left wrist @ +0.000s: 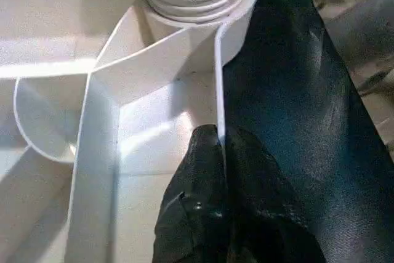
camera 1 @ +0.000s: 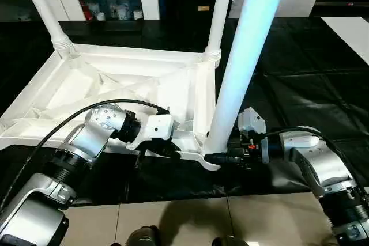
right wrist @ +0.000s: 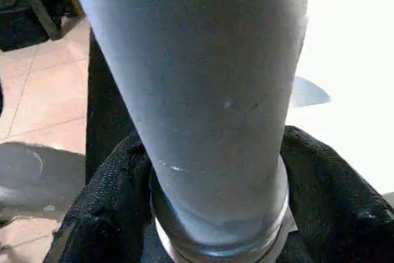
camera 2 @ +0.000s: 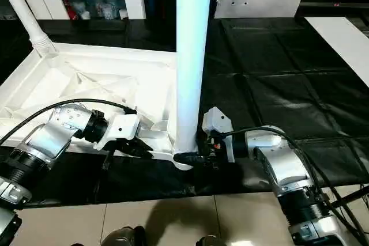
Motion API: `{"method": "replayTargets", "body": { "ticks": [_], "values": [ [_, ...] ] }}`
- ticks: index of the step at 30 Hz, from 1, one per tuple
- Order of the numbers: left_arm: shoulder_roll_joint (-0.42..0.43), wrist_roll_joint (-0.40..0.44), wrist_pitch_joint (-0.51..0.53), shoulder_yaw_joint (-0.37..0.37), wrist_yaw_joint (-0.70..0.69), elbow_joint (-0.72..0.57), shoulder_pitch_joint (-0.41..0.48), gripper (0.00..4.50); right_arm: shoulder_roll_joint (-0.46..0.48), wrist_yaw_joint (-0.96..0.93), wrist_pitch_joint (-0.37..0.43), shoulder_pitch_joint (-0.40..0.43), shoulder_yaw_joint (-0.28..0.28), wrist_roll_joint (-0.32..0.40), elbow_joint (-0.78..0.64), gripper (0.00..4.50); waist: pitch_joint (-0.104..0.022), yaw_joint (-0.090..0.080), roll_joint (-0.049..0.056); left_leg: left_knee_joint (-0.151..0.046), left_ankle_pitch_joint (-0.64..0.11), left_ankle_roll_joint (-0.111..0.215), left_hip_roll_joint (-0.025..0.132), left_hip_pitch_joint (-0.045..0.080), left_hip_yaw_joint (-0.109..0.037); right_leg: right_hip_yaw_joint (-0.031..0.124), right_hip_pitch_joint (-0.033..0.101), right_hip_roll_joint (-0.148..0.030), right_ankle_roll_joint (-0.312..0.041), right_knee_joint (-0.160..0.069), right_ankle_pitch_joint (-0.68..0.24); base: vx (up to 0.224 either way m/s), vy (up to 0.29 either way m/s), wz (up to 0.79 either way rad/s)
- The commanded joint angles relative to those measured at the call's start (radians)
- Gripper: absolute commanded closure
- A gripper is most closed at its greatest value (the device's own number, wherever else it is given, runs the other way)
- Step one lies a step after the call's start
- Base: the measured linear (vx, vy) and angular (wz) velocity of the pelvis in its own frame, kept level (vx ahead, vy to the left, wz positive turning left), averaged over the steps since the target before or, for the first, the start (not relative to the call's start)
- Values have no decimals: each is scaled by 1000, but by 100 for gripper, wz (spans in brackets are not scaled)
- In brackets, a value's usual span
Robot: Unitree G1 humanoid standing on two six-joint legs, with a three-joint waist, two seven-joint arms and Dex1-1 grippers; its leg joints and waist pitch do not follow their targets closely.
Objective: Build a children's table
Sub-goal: Rotate leg to tighten
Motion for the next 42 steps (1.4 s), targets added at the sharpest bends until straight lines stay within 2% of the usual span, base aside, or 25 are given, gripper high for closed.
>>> {"method": "replayTargets", "body": {
  "ticks": [1,2,3,4,7,8,10,12,13,15,17,19,22,25,26,27,28,29,32,33,35,36,37,39,42],
  "values": [
    [-20,3,35,13,55,-27,-9,450,26,-33,30,18,34,-11,-20,176,-72,-4,-4,-58,-212,51,57,39,-23,30,24,-74,-267,-71,-109,0,0,0],
    [-30,-2,63,23,75,-38,-7,450,42,-65,51,21,29,-12,-21,176,-70,-6,-6,-60,-232,41,56,38,-24,31,25,-75,-260,-75,-149,0,0,0],
    [-58,-11,125,42,127,-60,-5,450,91,-159,86,21,14,-19,-17,176,-68,-8,-5,-63,-251,31,56,40,-24,32,21,-75,-251,-78,-185,0,0,0],
    [-62,-12,133,44,134,-63,-5,450,97,-171,91,21,12,-20,-17,176,-67,-11,-1,-65,-257,22,57,42,-25,33,19,-76,-250,-77,-199,0,0,0],
    [-168,-14,322,93,317,-125,-1,450,265,-444,181,8,-50,-23,-1,176,-64,-26,-3,-72,-326,-34,53,44,-33,32,12,-77,-225,-85,-317,0,0,0],
    [-168,-14,323,93,318,-126,-1,450,266,-446,182,8,-51,-22,0,176,-64,-34,-3,-74,-322,-38,53,40,-36,33,13,-77,-213,-85,-315,0,0,0],
    [-198,-4,352,100,368,-133,-1,450,311,-509,202,-2,-72,-15,8,176,-68,-40,0,-75,-299,-32,53,37,-34,33,16,-72,-207,-83,-252,0,0,0],
    [-295,28,410,116,512,-138,-7,450,410,-661,202,-43,-93,-42,53,176,-71,-45,-3,-69,-278,-23,49,38,-31,32,14,-72,-223,-84,-198,0,0,0],
    [-295,28,410,116,512,-138,-7,450,410,-661,202,-43,-93,-42,53,176,-73,-46,-6,-67,-264,-18,48,36,-30,33,18,-73,-225,-83,-182,0,0,0],
    [-341,52,424,113,580,-129,-14,450,455,-730,182,-67,-94,-65,88,176,-76,-49,-5,-60,-205,11,44,30,-27,34,23,-72,-229,-82,-120,0,0,0],
    [-376,74,423,102,628,-125,-20,450,482,-763,145,-87,-98,-79,117,121,-78,-46,-5,-56,-170,33,44,29,-26,33,26,-71,-230,-80,-67,0,0,0],
    [-384,80,431,99,637,-132,-19,450,490,-781,136,-91,-115,-80,122,105,-79,-45,-6,-55,-155,52,45,28,-25,32,28,-70,-231,-77,-35,0,0,0],
    [-353,89,425,90,612,-145,-12,450,465,-766,132,-74,-144,-69,106,61,-79,-42,-3,-55,-142,67,46,28,-26,31,28,-69,-237,-75,-10,0,0,0],
    [-312,92,409,88,580,-148,-6,450,427,-736,124,-48,-161,-63,84,52,-76,-42,-2,-59,-178,57,49,31,-27,30,27,-67,-233,-77,-48,0,0,0],
    [-288,92,394,86,556,-146,-2,450,399,-707,116,-31,-163,-62,68,24,-76,-41,-1,-59,-183,55,49,31,-27,30,27,-68,-233,-78,-54,0,0,0],
    [-288,92,394,86,556,-146,-2,450,399,-707,116,-31,-163,-62,68,24,-77,-40,-3,-58,-185,54,48,31,-26,31,29,-68,-228,-79,-56,0,0,0],
    [-288,92,394,86,556,-146,-2,450,399,-707,116,-31,-163,-62,68,9,-78,-40,-3,-58,-180,53,49,30,-26,32,29,-69,-228,-77,-49,0,0,0],
    [-236,89,351,82,492,-145,7,450,329,-618,90,-1,-166,-51,37,4,-80,-36,0,-55,-168,62,49,31,-26,32,32,-68,-226,-77,-19,0,0,0],
    [-205,83,314,77,444,-145,14,450,285,-562,72,10,-168,-43,23,2,-82,-34,-1,-52,-144,76,48,28,-24,31,32,-67,-241,-69,35,0,0,0],
    [-152,75,261,59,355,-145,26,450,203,-451,45,15,-159,-32,12,2,-83,-30,1,-51,-142,74,48,29,-26,30,35,-69,-242,-71,30,0,0,0],
    [-126,70,222,48,305,-140,32,450,158,-382,35,17,-148,-27,5,2,-82,-27,1,-50,-157,78,50,29,-24,31,35,-68,-243,-71,21,0,0,0],
    [-100,54,164,38,241,-132,37,450,110,-305,28,17,-132,-24,-4,2,-83,-26,2,-50,-165,79,50,30,-25,30,34,-68,-248,-71,14,0,0,0],
    [-100,54,164,38,241,-132,37,450,110,-305,28,17,-132,-24,-4,2,-82,-25,1,-50,-164,81,51,30,-25,30,34,-67,-249,-70,14,0,0,0],
    [-61,45,105,12,164,-102,28,450,34,-170,-11,17,-87,-34,-18,2,-83,-22,4,-50,-169,77,53,34,-23,28,30,-65,-256,-69,7,0,0,0],
    [-45,31,81,0,114,-91,23,450,1,-105,-45,16,-64,-35,-19,2,-83,-7,4,-50,-188,70,58,39,-21,29,26,-68,-265,-67,-9,0,0,0]
  ]
}}
